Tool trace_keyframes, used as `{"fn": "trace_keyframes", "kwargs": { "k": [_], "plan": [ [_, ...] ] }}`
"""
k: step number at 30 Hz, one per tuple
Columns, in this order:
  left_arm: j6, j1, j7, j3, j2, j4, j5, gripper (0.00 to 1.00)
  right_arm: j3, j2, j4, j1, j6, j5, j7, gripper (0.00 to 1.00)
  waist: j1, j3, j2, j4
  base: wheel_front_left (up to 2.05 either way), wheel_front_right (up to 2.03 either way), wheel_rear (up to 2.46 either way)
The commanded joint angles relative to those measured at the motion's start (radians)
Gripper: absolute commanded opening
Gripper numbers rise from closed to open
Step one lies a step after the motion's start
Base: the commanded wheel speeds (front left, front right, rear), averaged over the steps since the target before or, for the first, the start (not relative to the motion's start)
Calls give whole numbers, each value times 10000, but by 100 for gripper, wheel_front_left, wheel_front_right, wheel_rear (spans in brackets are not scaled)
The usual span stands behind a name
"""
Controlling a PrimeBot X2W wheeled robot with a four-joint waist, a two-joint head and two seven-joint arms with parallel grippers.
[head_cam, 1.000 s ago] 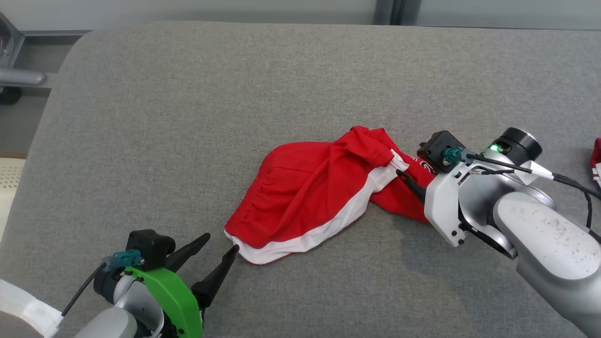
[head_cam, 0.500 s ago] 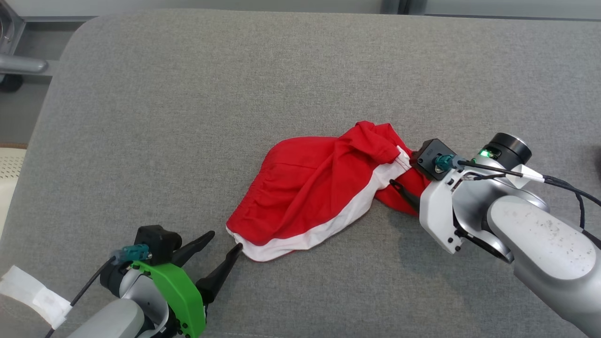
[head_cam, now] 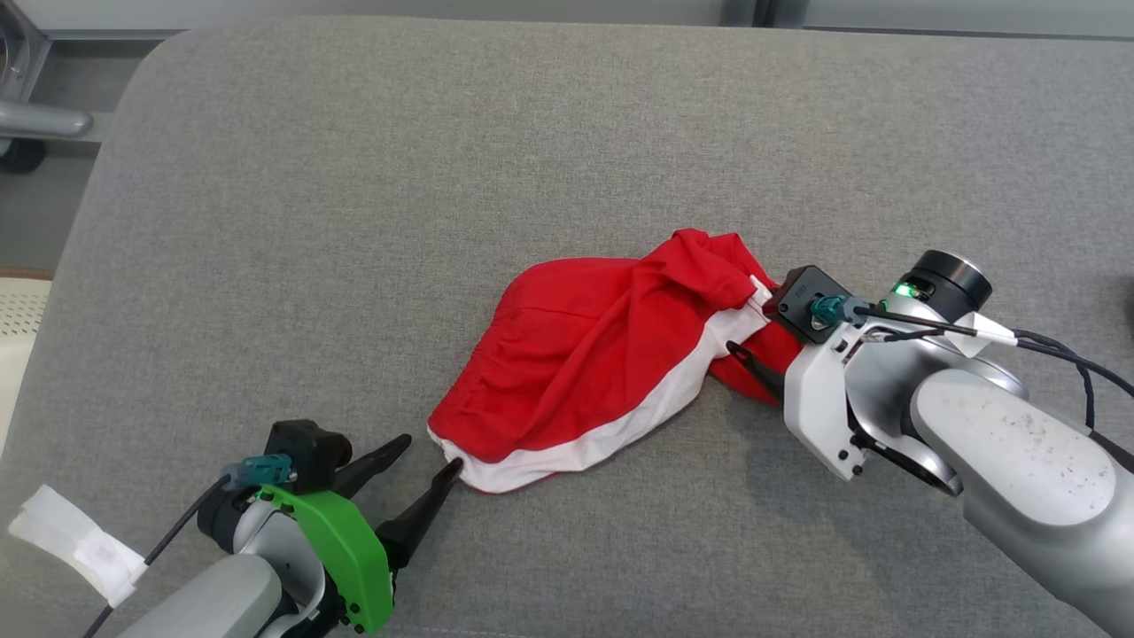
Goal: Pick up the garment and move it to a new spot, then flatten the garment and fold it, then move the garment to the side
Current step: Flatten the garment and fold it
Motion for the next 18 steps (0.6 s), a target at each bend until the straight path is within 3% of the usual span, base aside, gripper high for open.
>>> {"fn": "trace_keyframes", "kwargs": {
  "k": [1, 18],
  "plan": [
    [-20, -210, -108, -70, 41, 47, -121, 100, 23, 10, 21, -118, -14, 19, -72, 100, -1, -20, -1, -17, 0, 0, 0],
    [-20, -1052, -578, -1242, -272, 492, -574, 100, 214, 43, -198, -220, -14, 75, 37, 100, -1, 67, -1, -194, 0, 0, 0]
  ]
}}
